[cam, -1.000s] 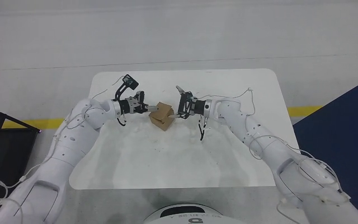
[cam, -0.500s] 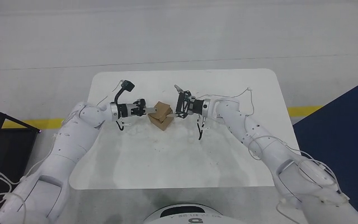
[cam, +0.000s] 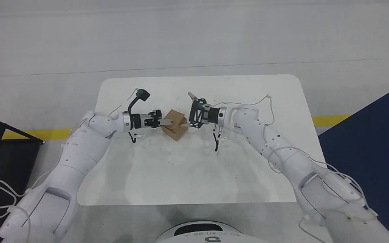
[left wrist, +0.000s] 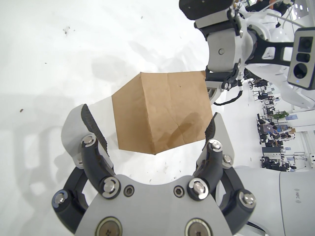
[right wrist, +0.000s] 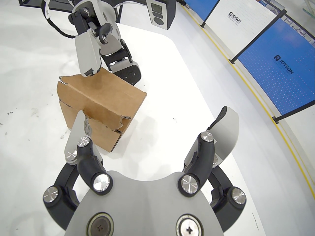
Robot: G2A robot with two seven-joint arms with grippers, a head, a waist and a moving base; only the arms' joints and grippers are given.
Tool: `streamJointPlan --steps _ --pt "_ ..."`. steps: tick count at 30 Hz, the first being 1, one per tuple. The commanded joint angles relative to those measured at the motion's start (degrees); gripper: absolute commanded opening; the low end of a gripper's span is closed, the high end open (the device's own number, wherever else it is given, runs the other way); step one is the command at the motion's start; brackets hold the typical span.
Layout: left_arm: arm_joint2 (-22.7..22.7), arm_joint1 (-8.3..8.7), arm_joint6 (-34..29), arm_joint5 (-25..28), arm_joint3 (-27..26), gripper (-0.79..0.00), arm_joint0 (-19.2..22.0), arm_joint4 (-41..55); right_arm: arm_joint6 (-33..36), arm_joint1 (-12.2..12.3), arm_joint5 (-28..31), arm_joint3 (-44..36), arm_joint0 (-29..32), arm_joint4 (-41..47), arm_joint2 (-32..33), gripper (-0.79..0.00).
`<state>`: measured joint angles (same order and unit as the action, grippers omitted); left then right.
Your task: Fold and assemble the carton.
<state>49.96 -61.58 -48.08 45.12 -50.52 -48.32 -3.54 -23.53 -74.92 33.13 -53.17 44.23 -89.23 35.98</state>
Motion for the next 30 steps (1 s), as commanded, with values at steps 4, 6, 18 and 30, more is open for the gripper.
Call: streamJointPlan --steps 4,6,18,30 --pt "-0.3 -0.12 -0.3 0.4 0.1 0.0 -0.1 0.0 0.4 -0.6 0.3 0.7 -0.5 -0.1 -0.2 0.0" --pt "-0.4 -0.17 -0.3 0.5 0.2 0.0 -0.1 -0.2 0.6 -0.8 0.2 0.9 -0.6 -0.3 -0.3 0.0" --pt "-0.9 -0.3 -1.6 2.2 -0.2 0.0 -0.3 0.3 1.7 -2.2 -1.2 2.2 -1.1 -0.8 -0.7 0.0" --pt "-1.1 -0.28 -2.1 2.8 0.2 0.0 0.1 -0.2 1.6 -3.0 -1.2 3.0 -1.2 -1.6 -0.6 0.0"
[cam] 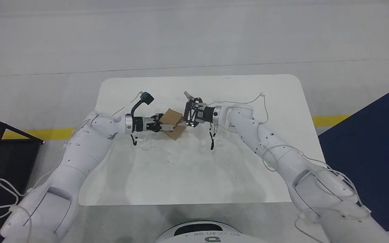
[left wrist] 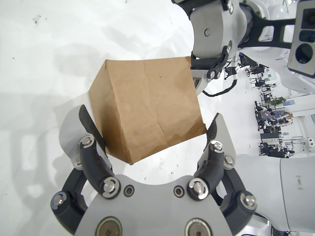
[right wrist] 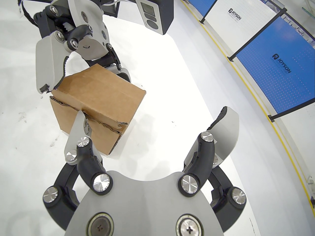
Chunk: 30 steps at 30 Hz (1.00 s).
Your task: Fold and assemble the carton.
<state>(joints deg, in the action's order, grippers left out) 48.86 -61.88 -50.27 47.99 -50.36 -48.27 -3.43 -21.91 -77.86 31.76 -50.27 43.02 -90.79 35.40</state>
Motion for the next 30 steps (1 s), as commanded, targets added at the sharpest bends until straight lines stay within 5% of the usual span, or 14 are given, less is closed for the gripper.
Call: streamJointPlan --steps 1,21,30 --pt "0.0 0.04 0.3 -0.4 0.2 0.0 0.2 -0.7 0.0 -0.1 0.4 0.3 0.0 -0.1 0.0 0.0" --pt "-0.3 -0.08 2.2 -2.2 0.3 0.0 0.5 -4.0 -1.4 1.3 3.9 -2.0 1.2 -2.4 3.2 0.0" --pt "-0.2 -0.07 3.1 -2.6 0.2 0.0 0.5 -5.2 -3.3 1.9 0.5 -3.8 3.5 1.2 6.8 -0.015"
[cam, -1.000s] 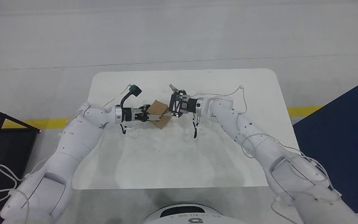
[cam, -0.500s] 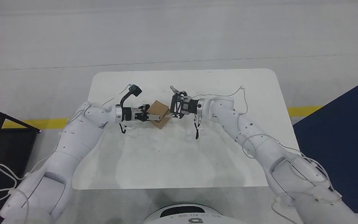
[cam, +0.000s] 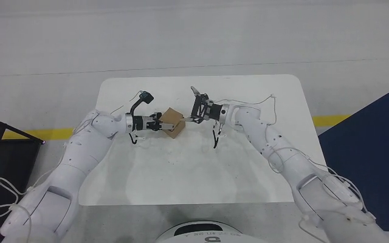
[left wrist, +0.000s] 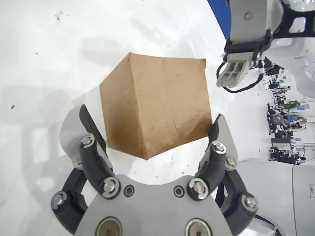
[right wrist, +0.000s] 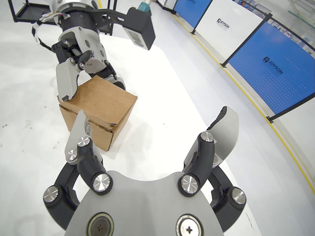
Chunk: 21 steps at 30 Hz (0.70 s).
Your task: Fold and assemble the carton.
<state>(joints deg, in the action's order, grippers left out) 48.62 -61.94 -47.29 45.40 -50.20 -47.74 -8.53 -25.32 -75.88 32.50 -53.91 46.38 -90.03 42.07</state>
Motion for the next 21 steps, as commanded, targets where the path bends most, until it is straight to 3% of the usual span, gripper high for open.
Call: streamJointPlan --steps 1,21 --pt "0.0 0.0 0.1 0.0 0.0 0.0 0.0 -0.3 0.2 -0.2 -0.4 -0.1 0.1 0.8 0.2 -0.006" --pt "0.3 0.05 0.2 -0.2 0.1 0.0 0.4 -1.4 8.8 -4.0 1.2 6.7 -4.4 3.5 -3.2 0.0"
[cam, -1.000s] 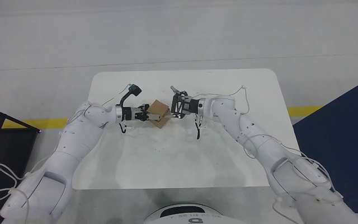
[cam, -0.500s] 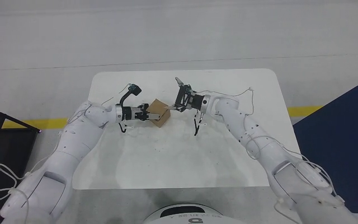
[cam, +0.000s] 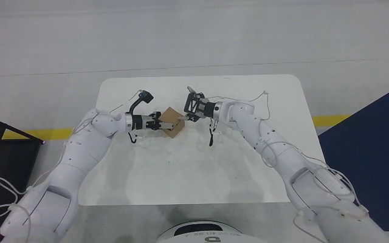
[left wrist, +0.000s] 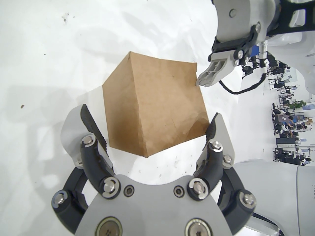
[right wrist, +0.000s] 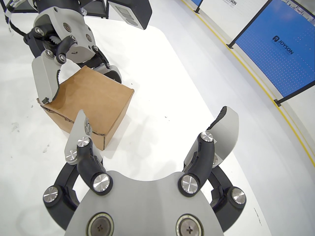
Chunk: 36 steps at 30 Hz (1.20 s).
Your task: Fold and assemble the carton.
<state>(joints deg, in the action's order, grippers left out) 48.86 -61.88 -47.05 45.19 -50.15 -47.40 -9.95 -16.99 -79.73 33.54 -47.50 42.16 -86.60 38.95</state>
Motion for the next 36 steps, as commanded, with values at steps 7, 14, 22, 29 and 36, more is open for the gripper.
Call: streamJointPlan --steps 7,14,22,29,36 --pt "0.0 -0.03 -0.1 0.2 0.4 0.0 0.4 -0.4 2.3 -0.9 1.1 0.7 -1.1 -0.5 -0.8 0.0" --pt "0.1 -0.02 0.2 0.4 0.6 0.0 0.6 -0.7 -0.3 -1.0 0.5 0.7 -1.1 -1.8 -0.7 0.0" --pt "2.1 0.6 1.0 1.0 1.4 0.0 1.4 -0.1 -4.6 -0.3 -0.7 0.4 -0.2 -2.0 1.5 -0.031" --pt "7.5 2.41 4.0 3.2 2.3 0.0 1.9 1.7 -4.5 -0.1 2.0 -1.2 0.2 -2.5 1.7 -0.529" --pt "14.8 5.71 3.6 7.7 0.3 0.0 -0.4 1.1 -0.7 -0.9 9.3 0.2 -1.5 -1.2 0.4 -0.745"
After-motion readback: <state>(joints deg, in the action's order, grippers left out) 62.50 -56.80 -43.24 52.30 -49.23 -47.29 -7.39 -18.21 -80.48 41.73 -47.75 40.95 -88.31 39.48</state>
